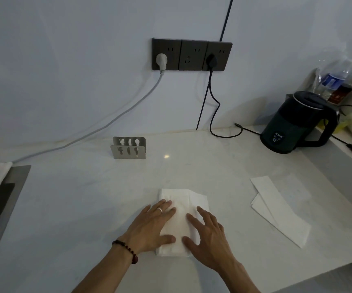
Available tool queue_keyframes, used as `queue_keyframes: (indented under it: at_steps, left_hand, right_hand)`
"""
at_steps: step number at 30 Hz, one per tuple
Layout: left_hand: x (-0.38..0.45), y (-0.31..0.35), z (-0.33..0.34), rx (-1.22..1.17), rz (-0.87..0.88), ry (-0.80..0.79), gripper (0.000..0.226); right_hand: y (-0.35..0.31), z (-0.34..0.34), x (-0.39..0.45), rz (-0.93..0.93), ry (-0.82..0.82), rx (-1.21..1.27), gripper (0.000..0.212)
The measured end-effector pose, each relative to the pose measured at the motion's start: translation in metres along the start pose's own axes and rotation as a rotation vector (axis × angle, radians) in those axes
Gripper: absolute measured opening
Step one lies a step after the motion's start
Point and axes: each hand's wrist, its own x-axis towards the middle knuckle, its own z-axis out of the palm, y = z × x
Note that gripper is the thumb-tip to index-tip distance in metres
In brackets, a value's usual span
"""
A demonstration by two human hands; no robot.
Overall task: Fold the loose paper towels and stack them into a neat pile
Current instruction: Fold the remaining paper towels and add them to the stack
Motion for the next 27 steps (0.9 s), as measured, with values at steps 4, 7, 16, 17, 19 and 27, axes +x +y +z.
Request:
queue_keyframes:
  at_steps: [4,7,16,17,19,27]
  left_hand:
    - [0.016,0.030,-0.009,0.084,-0.005,0.093,0.065]
    - [0.036,0.062,-0.006,0.079,0.050,0.101,0.055]
    - [0.117,0.166,0.012,0.057,0.205,-0.021,0.052]
    - [0.125,0.174,0.013,0.054,0.211,-0.032,0.051]
    - [0.141,0.189,0.015,0.040,0.208,-0.047,0.049]
    - [0.164,0.203,0.025,0.008,0.156,-0.002,0.040]
  right_hand:
    - [0.024,-0.008,-0.009,0.118,0.091,0.262,0.049]
    - [0.052,-0.020,-0.010,0.264,0.161,0.361,0.036]
    - [0.176,-0.065,-0.004,0.550,0.293,0.307,0.032]
    - [0.188,-0.071,0.000,0.573,0.317,0.292,0.035]
    - [0.211,-0.081,0.008,0.629,0.357,0.271,0.044]
    - [0.252,-0.105,0.048,0.671,0.105,0.083,0.050]
